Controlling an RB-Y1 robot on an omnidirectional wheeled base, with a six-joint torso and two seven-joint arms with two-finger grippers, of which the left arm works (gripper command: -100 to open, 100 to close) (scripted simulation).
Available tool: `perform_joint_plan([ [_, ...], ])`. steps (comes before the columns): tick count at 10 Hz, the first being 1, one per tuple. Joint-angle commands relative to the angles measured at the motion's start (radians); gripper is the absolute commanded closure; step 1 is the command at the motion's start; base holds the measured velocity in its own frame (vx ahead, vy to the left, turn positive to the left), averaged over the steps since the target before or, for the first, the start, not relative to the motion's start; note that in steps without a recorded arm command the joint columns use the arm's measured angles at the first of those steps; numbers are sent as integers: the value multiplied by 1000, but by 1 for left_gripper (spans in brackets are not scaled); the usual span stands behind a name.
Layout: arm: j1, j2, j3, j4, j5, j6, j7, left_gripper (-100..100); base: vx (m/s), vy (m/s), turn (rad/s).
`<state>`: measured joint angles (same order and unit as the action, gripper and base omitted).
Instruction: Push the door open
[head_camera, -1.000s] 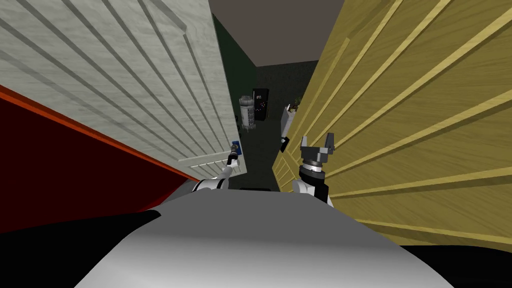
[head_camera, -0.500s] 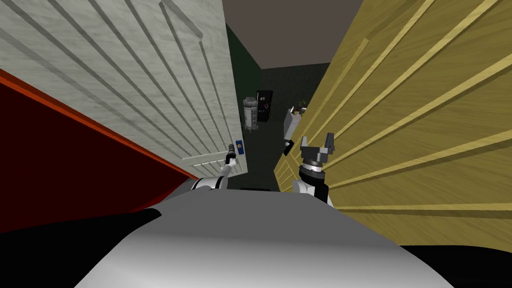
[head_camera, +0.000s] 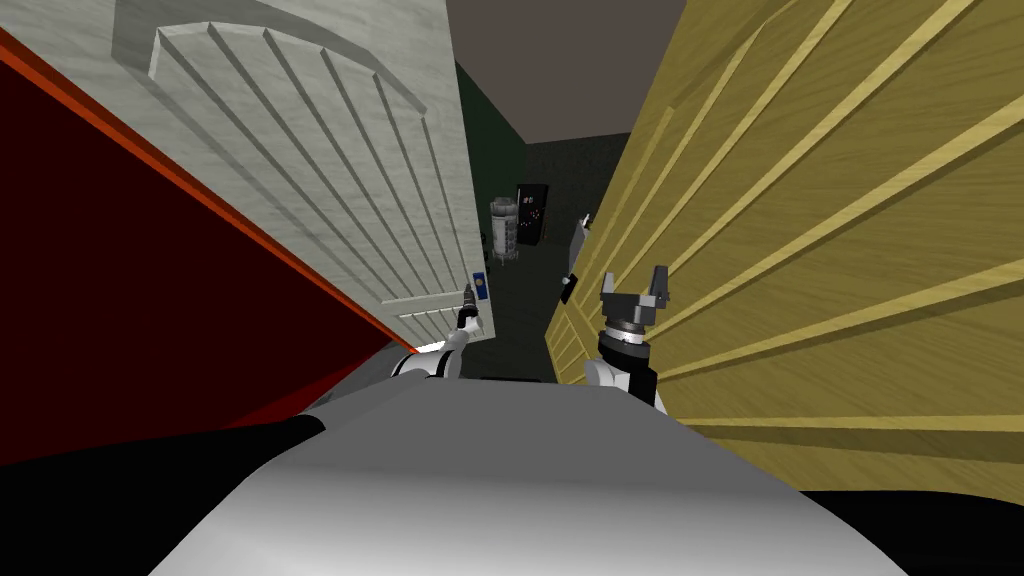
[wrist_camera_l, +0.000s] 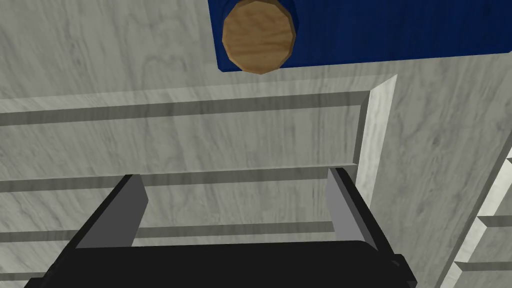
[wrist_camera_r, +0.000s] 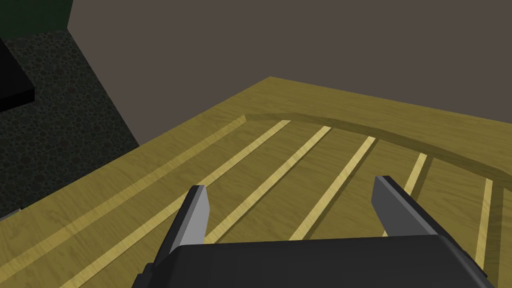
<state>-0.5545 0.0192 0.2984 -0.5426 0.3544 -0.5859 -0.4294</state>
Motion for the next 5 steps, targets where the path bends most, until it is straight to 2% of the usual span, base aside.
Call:
perform_joint_plan([
  [1,9,-29,6,-26,3,16,-15,-100,-165,-82,24],
  [2,6,-51,8,-24,5,18,-20,-100,-103,-83,26],
  [5,6,-51,8,-24,5,18,-20,-100,-12,-27,1],
])
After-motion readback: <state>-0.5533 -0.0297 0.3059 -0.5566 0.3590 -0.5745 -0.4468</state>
